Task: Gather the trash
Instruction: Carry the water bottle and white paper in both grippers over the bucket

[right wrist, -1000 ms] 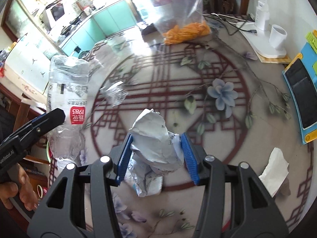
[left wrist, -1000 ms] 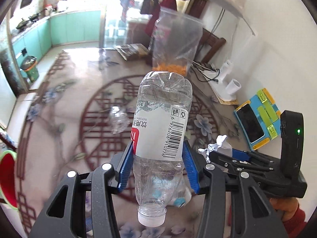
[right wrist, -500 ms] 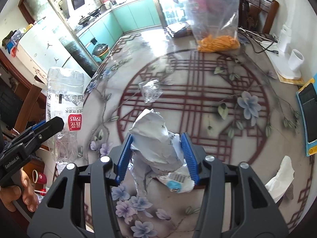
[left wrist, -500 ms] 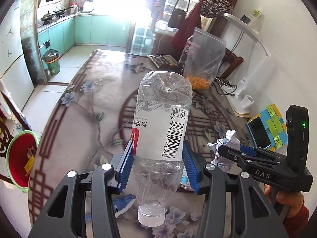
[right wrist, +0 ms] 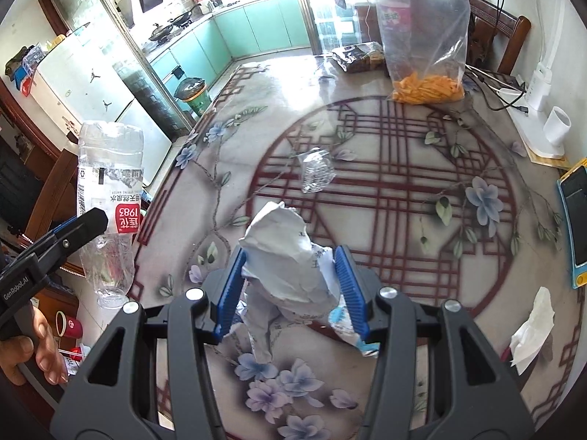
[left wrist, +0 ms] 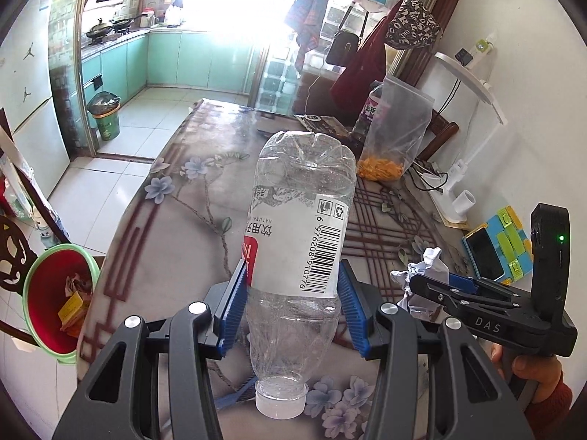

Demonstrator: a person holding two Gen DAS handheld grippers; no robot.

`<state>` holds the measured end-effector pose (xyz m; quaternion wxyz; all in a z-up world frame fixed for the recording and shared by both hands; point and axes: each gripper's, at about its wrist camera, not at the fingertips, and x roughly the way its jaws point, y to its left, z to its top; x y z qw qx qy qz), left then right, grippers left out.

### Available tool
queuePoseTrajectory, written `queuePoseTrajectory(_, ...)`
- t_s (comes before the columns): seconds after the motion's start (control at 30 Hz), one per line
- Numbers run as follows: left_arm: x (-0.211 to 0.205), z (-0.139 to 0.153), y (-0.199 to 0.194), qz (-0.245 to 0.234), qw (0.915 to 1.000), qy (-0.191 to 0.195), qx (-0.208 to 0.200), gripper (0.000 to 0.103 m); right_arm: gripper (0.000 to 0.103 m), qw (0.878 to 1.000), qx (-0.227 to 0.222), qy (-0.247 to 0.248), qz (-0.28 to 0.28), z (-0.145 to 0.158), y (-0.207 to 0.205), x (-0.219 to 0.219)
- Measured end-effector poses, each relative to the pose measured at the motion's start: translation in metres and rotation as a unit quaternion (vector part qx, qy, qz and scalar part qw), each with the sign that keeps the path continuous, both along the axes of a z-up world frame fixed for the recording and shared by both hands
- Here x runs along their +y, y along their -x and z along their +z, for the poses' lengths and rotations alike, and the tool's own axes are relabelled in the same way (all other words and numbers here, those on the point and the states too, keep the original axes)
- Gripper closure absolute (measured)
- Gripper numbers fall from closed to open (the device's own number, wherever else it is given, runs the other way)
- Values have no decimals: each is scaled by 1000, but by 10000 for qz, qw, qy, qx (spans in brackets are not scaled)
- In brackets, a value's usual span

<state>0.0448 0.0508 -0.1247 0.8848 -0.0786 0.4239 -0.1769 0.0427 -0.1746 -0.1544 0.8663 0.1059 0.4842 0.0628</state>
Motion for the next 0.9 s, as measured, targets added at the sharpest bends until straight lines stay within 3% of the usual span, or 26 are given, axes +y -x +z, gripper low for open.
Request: queuePoseTrajectory(0.9,143,-17,-37,-57,9998,142,131,58,55,10000,3,-7,-44,6,-18,151)
